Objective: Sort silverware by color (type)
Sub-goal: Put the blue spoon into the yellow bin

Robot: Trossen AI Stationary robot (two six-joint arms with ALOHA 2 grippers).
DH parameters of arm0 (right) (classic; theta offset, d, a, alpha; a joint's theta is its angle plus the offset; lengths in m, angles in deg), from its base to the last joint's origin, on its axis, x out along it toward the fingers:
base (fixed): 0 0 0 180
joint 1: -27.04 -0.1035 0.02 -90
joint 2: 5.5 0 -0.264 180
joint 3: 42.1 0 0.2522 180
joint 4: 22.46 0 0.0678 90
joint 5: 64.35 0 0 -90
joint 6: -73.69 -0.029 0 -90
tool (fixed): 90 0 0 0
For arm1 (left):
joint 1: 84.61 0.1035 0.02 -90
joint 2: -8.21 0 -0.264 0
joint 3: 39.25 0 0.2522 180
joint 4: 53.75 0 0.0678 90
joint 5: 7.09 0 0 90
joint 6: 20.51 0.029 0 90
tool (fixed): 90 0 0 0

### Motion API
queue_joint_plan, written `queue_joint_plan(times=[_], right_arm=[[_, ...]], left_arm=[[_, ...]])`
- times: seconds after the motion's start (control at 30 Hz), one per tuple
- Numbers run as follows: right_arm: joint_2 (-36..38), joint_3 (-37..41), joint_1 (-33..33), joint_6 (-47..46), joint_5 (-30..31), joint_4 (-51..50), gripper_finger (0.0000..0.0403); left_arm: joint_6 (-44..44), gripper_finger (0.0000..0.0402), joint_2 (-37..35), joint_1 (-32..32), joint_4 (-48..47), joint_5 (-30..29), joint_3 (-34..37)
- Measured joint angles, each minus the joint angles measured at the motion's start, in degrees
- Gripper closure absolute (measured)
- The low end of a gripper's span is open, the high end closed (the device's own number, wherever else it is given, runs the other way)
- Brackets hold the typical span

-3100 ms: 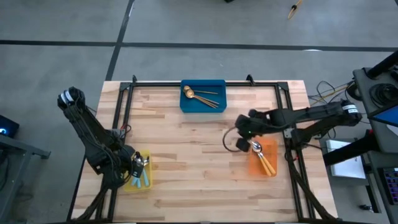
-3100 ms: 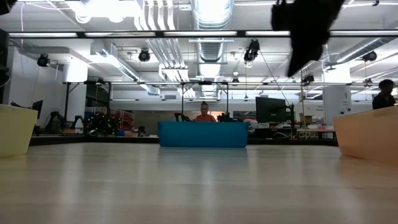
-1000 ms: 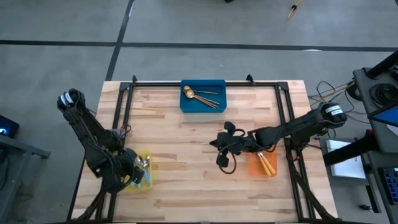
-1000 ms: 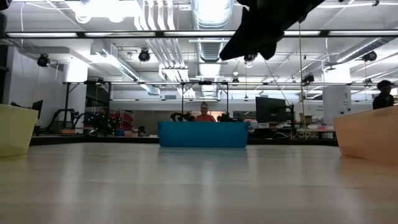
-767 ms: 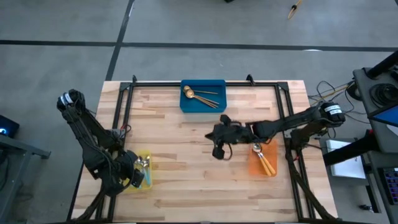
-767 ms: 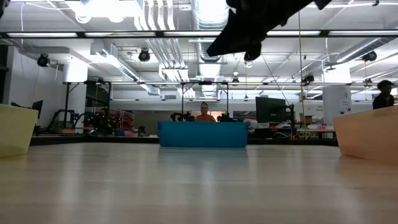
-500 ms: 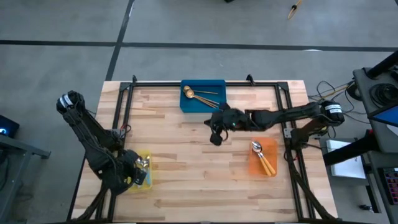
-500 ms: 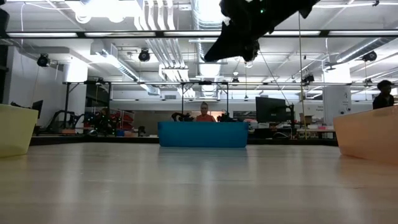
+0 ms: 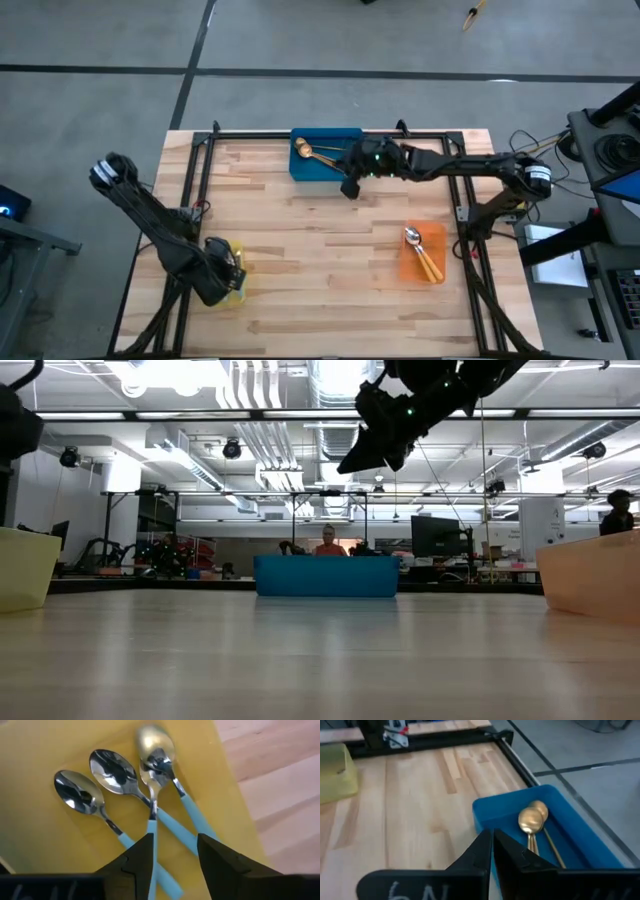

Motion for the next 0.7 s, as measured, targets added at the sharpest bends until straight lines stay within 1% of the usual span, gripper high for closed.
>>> queue_joint_plan(times=[0.1, 0.3, 0.5, 0.7], right_arm=[[0.0, -0.2, 1.8, 0.4, -1.9, 1.7, 0.0394], [0.0, -0.2, 3.7, 0.4, -1.9, 2.3, 0.0394], [0.0, -0.2, 3.8, 0.5, -2.0, 4.5, 0.0394], [0.0, -0.2, 3.8, 0.0, -2.0, 4.6, 0.0394]], left_arm=[[0.7, 0.0259, 2.2, 0.0, 0.0, 0.5, 0.1], [4.4, 0.0255, 6.7, 0.0, -0.1, 1.1, 0.1], [4.6, 0.0255, 9.6, 0.0, -1.2, 1.2, 0.2], [6.1, 0.0255, 12.3, 0.0, -1.3, 1.1, -0.1]])
